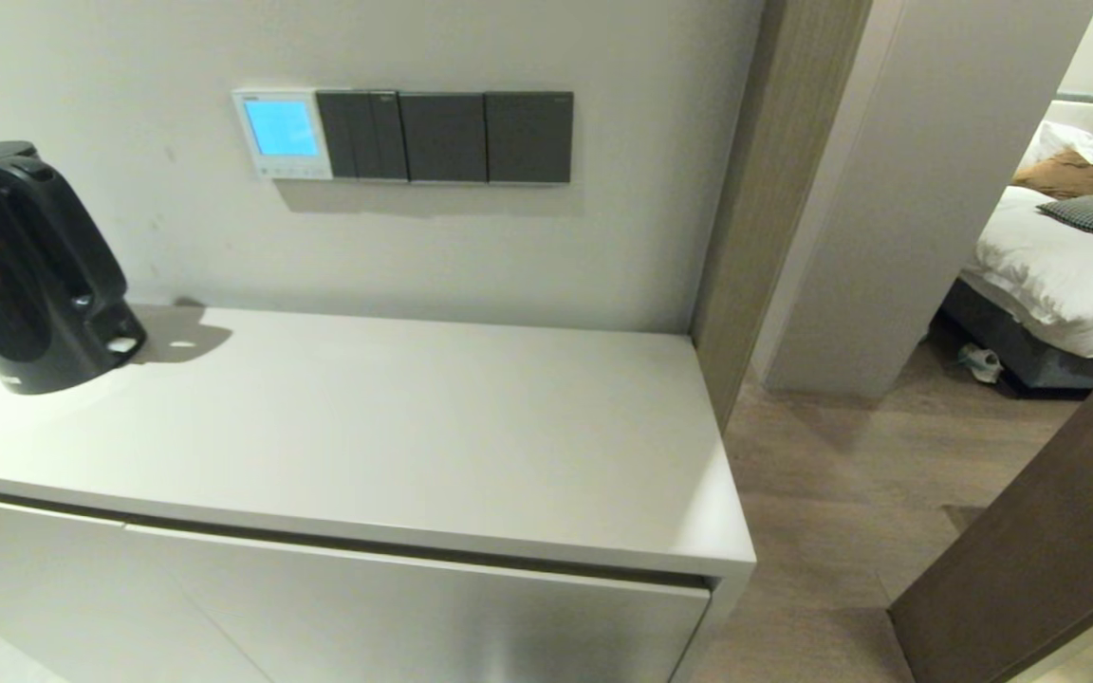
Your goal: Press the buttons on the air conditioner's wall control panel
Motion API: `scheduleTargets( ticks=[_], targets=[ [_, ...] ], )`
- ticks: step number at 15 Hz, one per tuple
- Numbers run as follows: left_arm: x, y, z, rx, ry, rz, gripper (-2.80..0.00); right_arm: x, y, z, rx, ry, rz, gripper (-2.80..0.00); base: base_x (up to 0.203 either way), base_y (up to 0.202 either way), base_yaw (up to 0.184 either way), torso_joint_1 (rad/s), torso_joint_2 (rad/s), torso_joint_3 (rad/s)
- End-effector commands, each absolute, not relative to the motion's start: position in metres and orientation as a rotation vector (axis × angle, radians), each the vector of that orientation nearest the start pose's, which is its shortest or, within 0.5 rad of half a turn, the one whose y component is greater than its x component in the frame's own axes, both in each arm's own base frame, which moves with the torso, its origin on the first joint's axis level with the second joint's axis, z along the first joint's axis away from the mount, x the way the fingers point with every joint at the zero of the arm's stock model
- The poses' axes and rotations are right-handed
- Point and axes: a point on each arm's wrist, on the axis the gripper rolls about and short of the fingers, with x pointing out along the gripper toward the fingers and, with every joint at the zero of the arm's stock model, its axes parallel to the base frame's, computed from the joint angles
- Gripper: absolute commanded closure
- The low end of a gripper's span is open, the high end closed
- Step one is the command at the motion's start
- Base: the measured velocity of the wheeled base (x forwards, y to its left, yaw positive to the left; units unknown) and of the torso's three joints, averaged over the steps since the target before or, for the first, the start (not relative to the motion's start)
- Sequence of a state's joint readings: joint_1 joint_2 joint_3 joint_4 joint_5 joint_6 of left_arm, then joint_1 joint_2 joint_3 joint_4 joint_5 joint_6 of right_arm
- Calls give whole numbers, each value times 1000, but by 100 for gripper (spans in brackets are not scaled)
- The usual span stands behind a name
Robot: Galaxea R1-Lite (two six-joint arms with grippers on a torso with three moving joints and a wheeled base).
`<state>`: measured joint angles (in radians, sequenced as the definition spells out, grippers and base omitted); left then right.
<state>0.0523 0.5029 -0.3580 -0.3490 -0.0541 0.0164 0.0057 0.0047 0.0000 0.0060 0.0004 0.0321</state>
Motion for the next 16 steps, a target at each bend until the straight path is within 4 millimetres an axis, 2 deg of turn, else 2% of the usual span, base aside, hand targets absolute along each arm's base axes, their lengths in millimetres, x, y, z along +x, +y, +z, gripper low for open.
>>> scheduleTargets(
  ticks=[1,4,8,14,16],
  targets=[
    [6,-1,192,27,-204,11,0,-22,0,75,32,14,7,0,0,0,0,0,0,0],
    [1,-1,164,22,-114,10,0,-22,0,75,32,14,7,0,0,0,0,0,0,0],
    [-4,-1,136,24,-86,6,0,-22,0,75,32,14,7,0,0,0,0,0,0,0],
    [-1,-1,102,21,16,0,0,-22,0,75,32,14,6,0,0,0,0,0,0,0],
    [-4,-1,101,25,-9,-11,0,-22,0,75,32,14,7,0,0,0,0,0,0,0]
  ],
)
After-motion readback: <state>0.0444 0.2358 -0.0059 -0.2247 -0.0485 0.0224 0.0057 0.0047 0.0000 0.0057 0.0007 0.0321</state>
